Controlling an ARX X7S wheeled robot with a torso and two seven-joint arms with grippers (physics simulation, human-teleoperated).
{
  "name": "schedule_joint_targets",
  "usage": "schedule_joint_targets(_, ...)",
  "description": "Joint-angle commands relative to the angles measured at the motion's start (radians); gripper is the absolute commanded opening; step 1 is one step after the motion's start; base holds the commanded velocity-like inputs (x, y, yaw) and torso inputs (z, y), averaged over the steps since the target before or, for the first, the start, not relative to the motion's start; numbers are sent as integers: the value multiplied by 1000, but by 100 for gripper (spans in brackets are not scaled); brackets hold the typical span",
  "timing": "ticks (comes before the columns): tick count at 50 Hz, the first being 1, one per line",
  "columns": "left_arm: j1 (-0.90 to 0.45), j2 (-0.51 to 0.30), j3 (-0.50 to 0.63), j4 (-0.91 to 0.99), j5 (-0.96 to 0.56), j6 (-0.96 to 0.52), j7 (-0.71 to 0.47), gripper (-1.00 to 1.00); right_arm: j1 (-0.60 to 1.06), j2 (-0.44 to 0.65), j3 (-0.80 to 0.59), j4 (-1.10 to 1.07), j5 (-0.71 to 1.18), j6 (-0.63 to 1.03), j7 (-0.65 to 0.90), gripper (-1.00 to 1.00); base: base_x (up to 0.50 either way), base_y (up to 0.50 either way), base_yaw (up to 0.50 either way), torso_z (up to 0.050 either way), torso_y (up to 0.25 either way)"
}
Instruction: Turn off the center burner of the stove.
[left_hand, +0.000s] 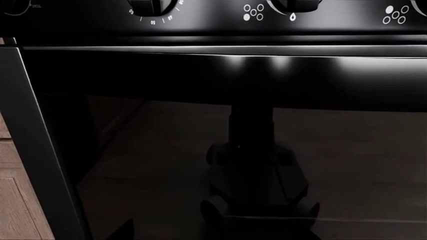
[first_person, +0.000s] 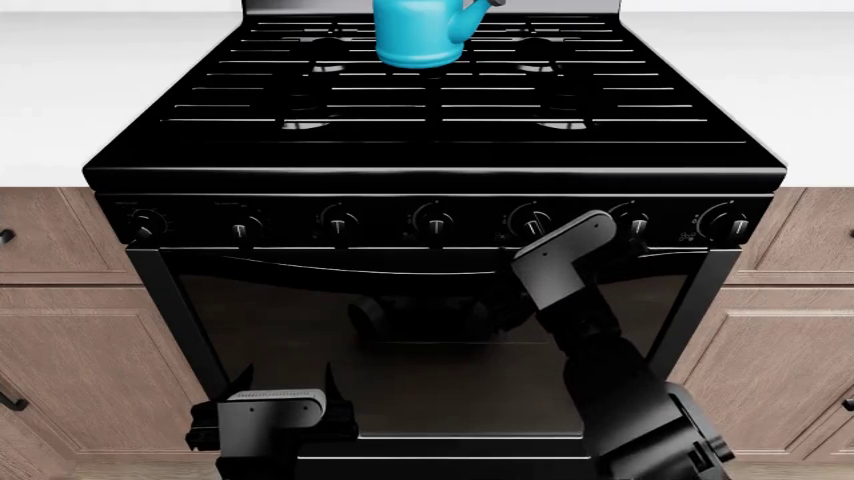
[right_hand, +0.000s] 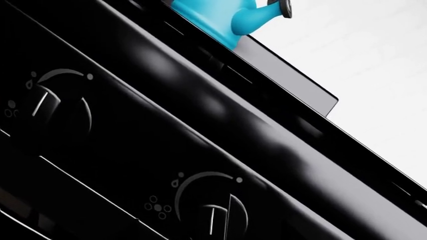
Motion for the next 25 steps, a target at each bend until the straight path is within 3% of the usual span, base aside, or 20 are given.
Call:
schedule_joint_targets(1, -3, -2, 5, -4, -3, 1, -5, 100, 13, 0, -8, 21, 2, -13, -4, 100, 0, 0, 0, 0, 0)
schedule_joint_targets(2, -3, -2, 5, -4, -4, 1, -5, 100, 13, -1, -7, 23, 3, -15, -4, -100, 0, 0, 0, 0, 0)
schedule_joint_targets(25, -3, -9, 14, -6, -9, 6, -14, 100, 5, 5, -4, 25, 14, -36, 4, -100, 0, 0, 0, 0, 0)
